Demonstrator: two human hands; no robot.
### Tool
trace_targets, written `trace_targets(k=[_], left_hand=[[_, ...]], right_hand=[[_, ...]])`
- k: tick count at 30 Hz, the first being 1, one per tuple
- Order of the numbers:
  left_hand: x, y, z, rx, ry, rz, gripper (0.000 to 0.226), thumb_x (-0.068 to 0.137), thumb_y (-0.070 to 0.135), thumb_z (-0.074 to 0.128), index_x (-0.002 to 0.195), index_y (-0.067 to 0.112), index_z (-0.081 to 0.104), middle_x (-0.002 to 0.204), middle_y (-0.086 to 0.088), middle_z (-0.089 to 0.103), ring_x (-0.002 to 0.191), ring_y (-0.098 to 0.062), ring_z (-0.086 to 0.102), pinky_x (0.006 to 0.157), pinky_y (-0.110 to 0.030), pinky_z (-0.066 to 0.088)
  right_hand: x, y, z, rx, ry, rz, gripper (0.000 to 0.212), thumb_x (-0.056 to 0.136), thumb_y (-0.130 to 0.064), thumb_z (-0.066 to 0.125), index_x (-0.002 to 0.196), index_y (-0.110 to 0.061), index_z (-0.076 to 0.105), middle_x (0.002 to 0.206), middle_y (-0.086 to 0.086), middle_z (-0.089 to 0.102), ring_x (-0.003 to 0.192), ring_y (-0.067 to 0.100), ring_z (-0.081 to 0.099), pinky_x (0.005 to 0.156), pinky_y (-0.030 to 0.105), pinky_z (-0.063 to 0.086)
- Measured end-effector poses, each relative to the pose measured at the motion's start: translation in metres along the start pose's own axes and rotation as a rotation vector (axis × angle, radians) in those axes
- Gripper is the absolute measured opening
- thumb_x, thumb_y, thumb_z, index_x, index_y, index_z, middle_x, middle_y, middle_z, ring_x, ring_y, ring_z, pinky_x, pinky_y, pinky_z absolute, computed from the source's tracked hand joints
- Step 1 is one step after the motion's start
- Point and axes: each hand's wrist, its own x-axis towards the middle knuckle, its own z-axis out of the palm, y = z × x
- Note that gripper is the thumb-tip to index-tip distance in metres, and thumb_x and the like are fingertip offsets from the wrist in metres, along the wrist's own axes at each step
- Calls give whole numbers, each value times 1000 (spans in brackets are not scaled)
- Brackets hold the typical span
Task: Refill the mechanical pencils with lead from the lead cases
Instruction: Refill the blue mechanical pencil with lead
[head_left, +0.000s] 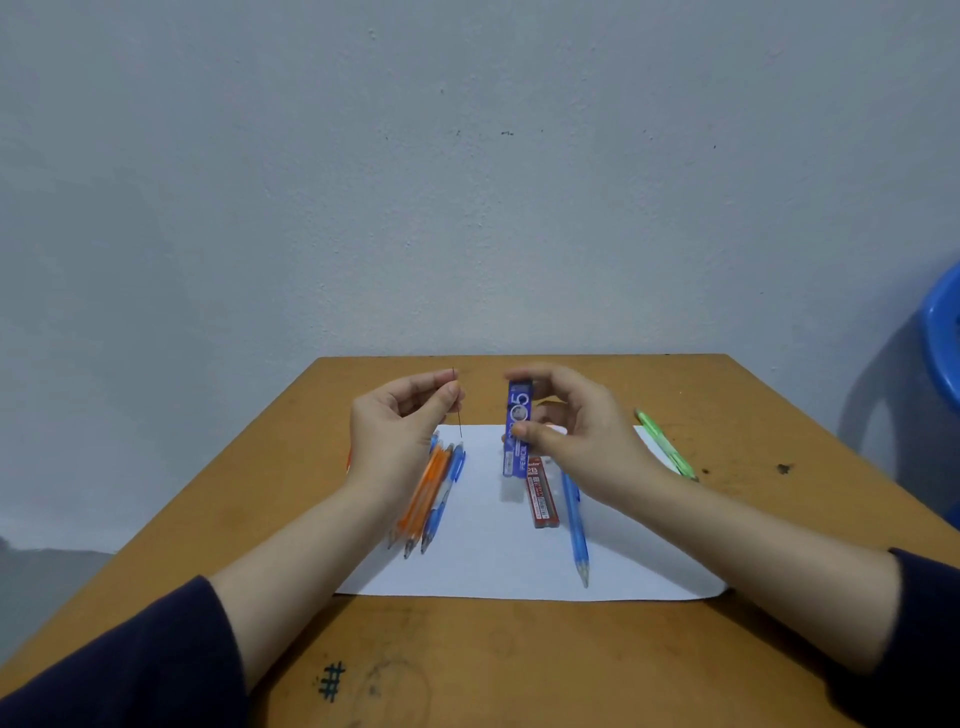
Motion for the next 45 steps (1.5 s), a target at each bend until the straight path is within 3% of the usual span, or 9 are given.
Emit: trace_targets(k=[4,11,17,19,23,26,32,45], left_hand=[[0,-1,-1,35,-4,25,11,87,16,67,90,26,71,80,6,74,79,-3,69,62,-12,52],[1,0,0,51,-4,35,13,87,14,66,87,27,70,78,6,73,75,0,68,65,-13,54],[0,0,0,72,-4,51,14,88,13,65,87,27,69,79,7,72,73,3,67,64,-8,50],[0,-1,0,78,-5,54,13,88,13,66,88,26,70,79,7,72,74,2,67,64,-8,50],[1,-2,-1,75,-7,52,12,87,13,67,90,24,71,78,7,73,75,0,68,66,-8,50],[1,-2,-1,73,-15,50,13,87,12,67,89,24,71,77,7,73,76,0,68,65,-8,49],[3,-3,-2,100,-24,56,11,87,14,67,91,24,71,81,6,73,78,-1,68,67,-9,50],[4,-9,-1,123,-33,61,12,86,12,68,91,23,72,82,5,74,81,-5,69,69,-12,52]], right_hand=[[-7,0,8,-151,-98,69,44,85,0,66,121,-25,58,95,-7,58,86,10,60,74,24,58],[-7,-1,11,-415,-247,91,73,74,-5,78,137,-26,45,121,-8,48,91,0,50,75,11,49],[-6,0,9,-622,-298,89,77,80,-16,75,145,-24,35,146,-7,28,115,6,43,78,4,39],[-5,-1,9,-640,-320,95,77,80,-20,74,146,-25,34,145,-7,27,111,6,42,83,8,39],[-5,-1,9,-760,-381,50,70,85,-30,69,145,-28,34,150,-4,22,136,15,24,104,23,31],[-5,-1,9,-827,-439,47,66,87,-38,63,145,-30,33,152,-4,19,140,16,11,111,32,21],[-2,1,9,-928,-486,27,61,88,-46,58,144,-33,36,151,-2,25,138,17,14,110,37,22],[6,5,10,-991,-564,-5,52,92,-42,55,141,-36,39,149,-2,33,137,19,17,109,42,15]])
